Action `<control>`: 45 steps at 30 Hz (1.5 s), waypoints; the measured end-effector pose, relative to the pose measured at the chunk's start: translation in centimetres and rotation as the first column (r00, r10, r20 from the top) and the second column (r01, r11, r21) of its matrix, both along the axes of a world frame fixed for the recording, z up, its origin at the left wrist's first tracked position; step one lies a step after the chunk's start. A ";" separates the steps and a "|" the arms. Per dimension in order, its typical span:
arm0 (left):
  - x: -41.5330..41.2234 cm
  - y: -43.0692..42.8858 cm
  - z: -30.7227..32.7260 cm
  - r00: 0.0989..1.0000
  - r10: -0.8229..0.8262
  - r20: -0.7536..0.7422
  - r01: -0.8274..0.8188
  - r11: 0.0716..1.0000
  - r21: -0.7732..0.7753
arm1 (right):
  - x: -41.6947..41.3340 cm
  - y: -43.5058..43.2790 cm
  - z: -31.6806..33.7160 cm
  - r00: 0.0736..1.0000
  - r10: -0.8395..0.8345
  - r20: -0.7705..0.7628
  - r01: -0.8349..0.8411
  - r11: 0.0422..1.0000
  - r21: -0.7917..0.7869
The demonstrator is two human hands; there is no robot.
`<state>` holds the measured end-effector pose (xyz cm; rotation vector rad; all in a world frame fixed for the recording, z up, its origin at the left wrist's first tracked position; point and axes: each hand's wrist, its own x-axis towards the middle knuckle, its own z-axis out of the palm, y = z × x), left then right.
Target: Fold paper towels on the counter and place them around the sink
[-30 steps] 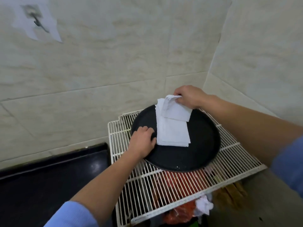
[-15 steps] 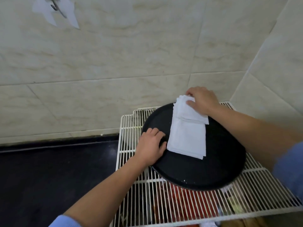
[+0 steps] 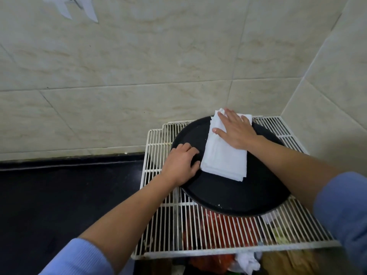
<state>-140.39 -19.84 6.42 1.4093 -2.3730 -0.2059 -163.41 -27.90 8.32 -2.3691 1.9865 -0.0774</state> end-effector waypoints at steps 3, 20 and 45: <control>1.8 1.0 1.7 0.995 0.074 -0.064 -0.077 0.996 -0.037 | 1.0 0.7 2.1 0.998 0.000 0.065 0.005 0.997 -0.081; 31.7 27.2 0.2 0.645 0.741 0.184 -0.763 0.637 0.110 | 36.7 17.6 4.2 0.685 0.705 0.187 -0.663 0.708 -0.242; 69.8 80.8 -1.1 -0.161 0.957 0.243 -0.972 -0.196 0.128 | 94.0 62.0 -0.5 -0.095 0.991 0.093 -0.991 -0.085 -0.107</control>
